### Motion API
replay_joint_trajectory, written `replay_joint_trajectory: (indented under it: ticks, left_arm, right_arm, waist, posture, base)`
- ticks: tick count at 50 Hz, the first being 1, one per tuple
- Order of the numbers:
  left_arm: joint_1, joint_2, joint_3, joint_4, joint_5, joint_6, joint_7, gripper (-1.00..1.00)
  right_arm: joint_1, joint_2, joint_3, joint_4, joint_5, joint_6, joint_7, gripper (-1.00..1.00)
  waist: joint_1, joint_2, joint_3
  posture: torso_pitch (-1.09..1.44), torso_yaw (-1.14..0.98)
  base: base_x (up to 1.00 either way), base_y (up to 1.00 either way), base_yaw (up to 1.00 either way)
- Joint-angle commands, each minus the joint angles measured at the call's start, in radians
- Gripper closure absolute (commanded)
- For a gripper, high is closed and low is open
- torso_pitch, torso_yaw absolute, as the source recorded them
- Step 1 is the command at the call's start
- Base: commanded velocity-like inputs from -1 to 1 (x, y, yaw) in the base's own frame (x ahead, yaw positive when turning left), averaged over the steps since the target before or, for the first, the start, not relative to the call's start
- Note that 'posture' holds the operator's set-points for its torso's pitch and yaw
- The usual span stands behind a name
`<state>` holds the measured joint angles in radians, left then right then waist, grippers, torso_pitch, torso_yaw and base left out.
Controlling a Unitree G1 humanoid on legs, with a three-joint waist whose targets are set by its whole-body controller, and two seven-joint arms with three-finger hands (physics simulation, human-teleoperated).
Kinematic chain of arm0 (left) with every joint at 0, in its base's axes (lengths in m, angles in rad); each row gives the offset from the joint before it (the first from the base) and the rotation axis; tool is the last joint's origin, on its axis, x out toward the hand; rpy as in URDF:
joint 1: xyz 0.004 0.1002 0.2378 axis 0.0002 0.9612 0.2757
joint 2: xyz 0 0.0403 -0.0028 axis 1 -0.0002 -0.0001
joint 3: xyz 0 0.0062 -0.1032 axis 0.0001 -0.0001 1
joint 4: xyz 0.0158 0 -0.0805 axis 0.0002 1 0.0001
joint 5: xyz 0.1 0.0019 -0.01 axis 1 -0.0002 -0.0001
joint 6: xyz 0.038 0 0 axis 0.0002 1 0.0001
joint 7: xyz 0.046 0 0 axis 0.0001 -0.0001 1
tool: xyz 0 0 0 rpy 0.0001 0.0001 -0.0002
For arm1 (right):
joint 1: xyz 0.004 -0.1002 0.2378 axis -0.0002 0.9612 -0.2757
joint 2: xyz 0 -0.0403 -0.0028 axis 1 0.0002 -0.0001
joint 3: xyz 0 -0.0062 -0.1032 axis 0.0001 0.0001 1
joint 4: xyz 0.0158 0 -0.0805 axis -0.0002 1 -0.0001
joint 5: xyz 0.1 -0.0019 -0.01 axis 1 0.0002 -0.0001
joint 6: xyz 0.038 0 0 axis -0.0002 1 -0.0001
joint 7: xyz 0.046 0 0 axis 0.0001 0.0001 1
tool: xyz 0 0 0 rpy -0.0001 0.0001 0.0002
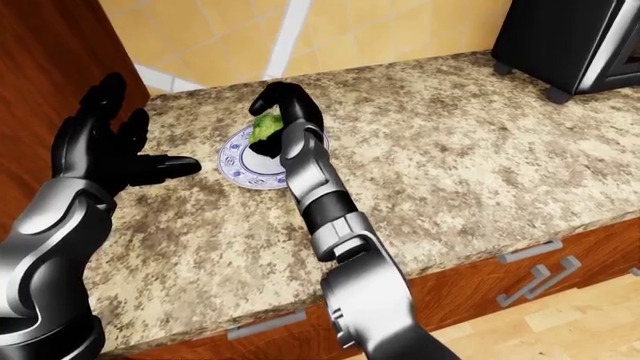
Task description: Place the broccoli on the rack of the oven.
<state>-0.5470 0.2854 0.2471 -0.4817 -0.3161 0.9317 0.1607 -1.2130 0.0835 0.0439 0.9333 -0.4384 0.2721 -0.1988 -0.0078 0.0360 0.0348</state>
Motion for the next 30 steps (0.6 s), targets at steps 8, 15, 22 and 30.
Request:
replay_joint_trajectory:
  ticks: [8,15,22,30]
  left_arm:
    - [-0.026,0.01,0.006,-0.025,0.005,-0.034,0.0,-1.0]
    - [-0.022,0.01,0.007,-0.019,0.007,-0.043,-0.004,-1.0]
    - [-0.03,0.017,0.013,-0.048,0.001,-0.017,0.004,-1.0]
    - [-0.038,0.017,0.009,-0.052,0.008,-0.006,0.01,-1.0]
  right_arm:
    - [-0.054,-0.014,-0.005,-0.113,-0.002,0.027,0.017,1.0]
    - [-0.066,-0.025,-0.01,-0.127,0.001,0.041,0.021,1.0]
    - [-0.052,-0.021,-0.033,-0.288,0.077,0.175,0.074,1.0]
    - [-0.052,-0.05,-0.027,-0.523,0.144,0.39,0.158,1.0]
  waist:
    - [0.001,0.005,-0.028]
    - [0.0,0.005,-0.028]
    - [0.001,0.003,-0.026]
    - [0.004,-0.001,-0.021]
  posture:
    - [0.0,0.0]
    - [0.0,0.0]
    - [0.0,0.0]
    - [0.0,0.0]
  base:
    - [0.0,0.0,0.0]
    - [0.0,0.0,0.0]
    - [0.0,0.0,0.0]
    - [0.0,0.0,0.0]
